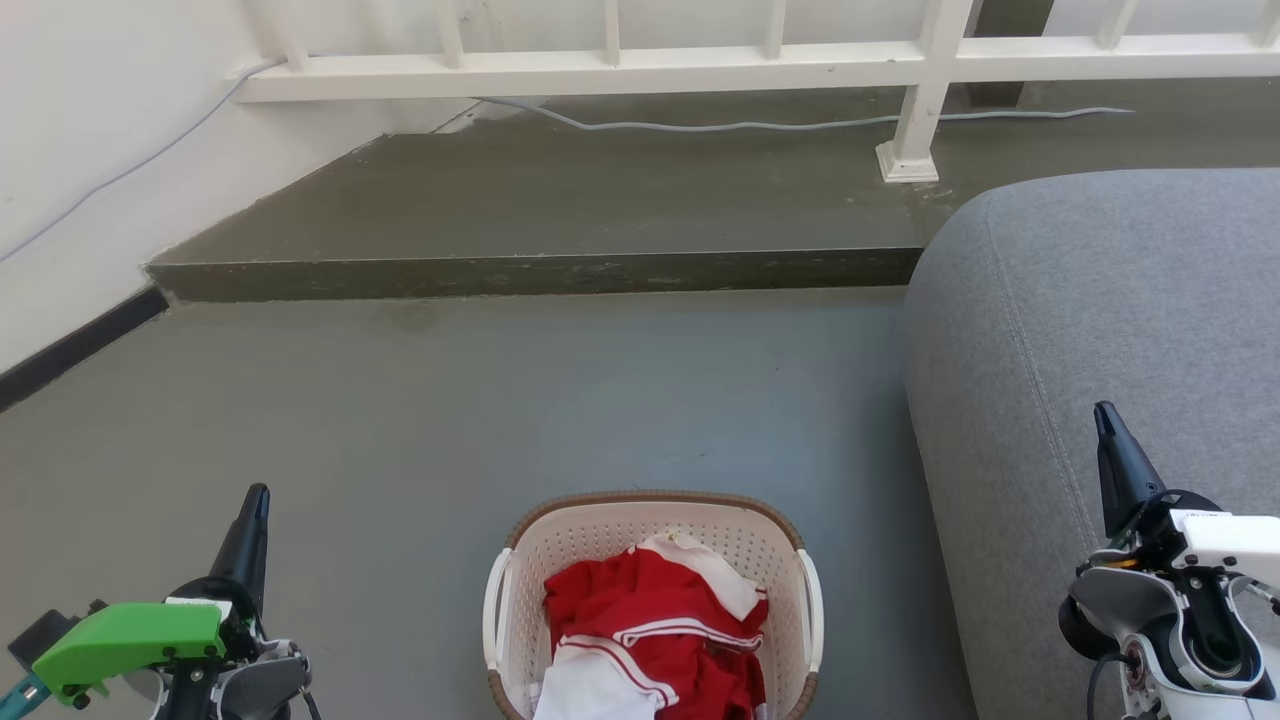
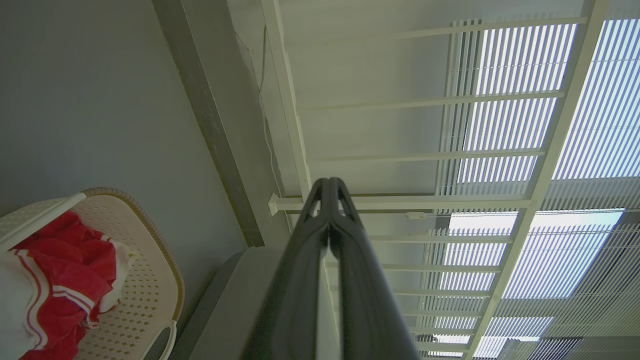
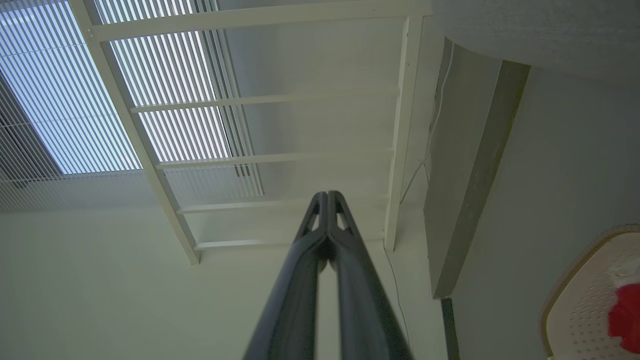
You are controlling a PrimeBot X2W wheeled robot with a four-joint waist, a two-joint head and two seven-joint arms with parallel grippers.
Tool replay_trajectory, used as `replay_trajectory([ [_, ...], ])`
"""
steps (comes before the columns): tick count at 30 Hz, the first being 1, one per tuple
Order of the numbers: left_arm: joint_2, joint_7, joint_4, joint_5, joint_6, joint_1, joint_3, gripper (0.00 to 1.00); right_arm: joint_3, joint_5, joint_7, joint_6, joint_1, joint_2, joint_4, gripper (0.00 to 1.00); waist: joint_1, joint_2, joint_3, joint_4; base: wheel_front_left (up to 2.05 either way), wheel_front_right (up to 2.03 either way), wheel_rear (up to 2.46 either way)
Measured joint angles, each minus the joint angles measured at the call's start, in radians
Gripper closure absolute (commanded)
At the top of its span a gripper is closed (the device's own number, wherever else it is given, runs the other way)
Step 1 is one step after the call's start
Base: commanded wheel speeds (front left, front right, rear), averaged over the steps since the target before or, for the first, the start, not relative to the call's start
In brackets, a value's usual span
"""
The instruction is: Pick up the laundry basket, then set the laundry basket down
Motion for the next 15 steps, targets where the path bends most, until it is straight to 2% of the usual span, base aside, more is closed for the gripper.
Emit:
replay_trajectory([
  [15, 0.000, 0.000, 0.000, 0.000, 0.000, 0.000, 0.000, 1.00, 0.000, 0.000, 0.000, 0.000, 0.000, 0.000, 0.000, 1.00, 0.0000, 0.0000, 0.000, 0.000, 0.00, 0.00, 0.00],
])
